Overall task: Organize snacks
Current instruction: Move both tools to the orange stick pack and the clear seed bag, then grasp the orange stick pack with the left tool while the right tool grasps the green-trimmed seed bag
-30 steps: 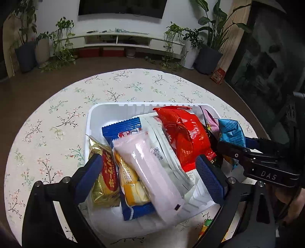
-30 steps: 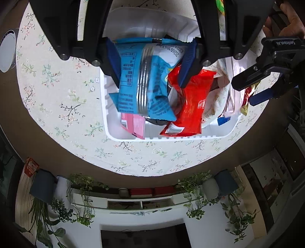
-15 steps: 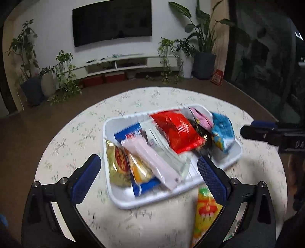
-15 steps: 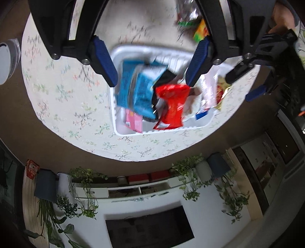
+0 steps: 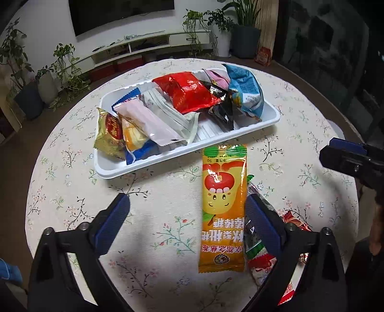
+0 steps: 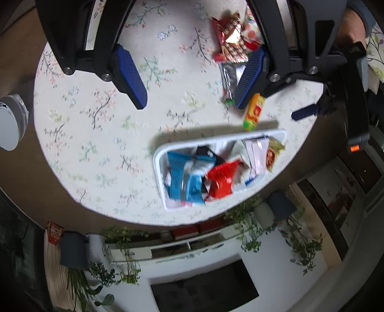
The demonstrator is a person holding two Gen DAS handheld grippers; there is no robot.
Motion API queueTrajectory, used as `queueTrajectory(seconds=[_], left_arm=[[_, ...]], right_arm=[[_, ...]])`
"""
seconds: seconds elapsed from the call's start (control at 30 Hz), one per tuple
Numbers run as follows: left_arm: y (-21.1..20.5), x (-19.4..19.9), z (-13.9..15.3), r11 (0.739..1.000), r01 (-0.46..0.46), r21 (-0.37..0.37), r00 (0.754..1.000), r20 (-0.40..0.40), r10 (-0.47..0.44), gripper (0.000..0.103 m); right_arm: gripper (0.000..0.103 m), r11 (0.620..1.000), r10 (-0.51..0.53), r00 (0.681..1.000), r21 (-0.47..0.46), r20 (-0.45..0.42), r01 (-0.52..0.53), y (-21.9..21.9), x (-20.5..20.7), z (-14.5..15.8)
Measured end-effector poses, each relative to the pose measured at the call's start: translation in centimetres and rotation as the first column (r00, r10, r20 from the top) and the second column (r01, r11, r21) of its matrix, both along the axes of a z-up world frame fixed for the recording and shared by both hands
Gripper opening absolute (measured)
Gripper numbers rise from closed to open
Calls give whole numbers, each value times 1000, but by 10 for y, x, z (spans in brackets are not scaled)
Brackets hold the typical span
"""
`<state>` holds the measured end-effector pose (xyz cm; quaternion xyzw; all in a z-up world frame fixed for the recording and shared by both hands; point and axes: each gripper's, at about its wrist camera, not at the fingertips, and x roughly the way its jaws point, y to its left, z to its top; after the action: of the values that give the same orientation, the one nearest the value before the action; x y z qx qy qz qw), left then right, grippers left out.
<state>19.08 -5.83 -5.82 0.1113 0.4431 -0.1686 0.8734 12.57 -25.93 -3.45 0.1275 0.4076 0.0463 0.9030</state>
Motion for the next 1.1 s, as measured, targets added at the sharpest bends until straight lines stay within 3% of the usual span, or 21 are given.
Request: queueTrajectory(seconds=[0.07,0.1,0.13,0.27,0.5,0.63,1.1], left_arm=[[-5,2,-5,1000,16,15,1000,-18,-15,74],[-6,3,-9,1000,23,8,999,-36,-22,54],[-6,6,-13,1000,26,2,998,-55,-26,42],[-3,11,-23,999,31,-18,995,-99,-32,41],[4,12,-30,996,64,-67,988,-134,-72,18],[15,11,-29,995,65,-72,986,-150,-75,11],[56,3,-24,987,19,-161,985,-164,-46,8]], right_arm=[[77,1000,8,1000,-8,-5,-8,-2,1,-4],[76,1000,11,1000,-16,-7,-11,-2,1,-6],[75,1000,15,1000,-27,-10,-15,-2,2,-8],[75,999,27,999,-22,-22,-28,-2,2,-12],[71,995,49,999,-86,-20,-51,8,1,-14],[70,992,81,997,-99,-22,-82,13,1,-14],[70,984,159,987,-83,-17,-160,33,-1,-17]])
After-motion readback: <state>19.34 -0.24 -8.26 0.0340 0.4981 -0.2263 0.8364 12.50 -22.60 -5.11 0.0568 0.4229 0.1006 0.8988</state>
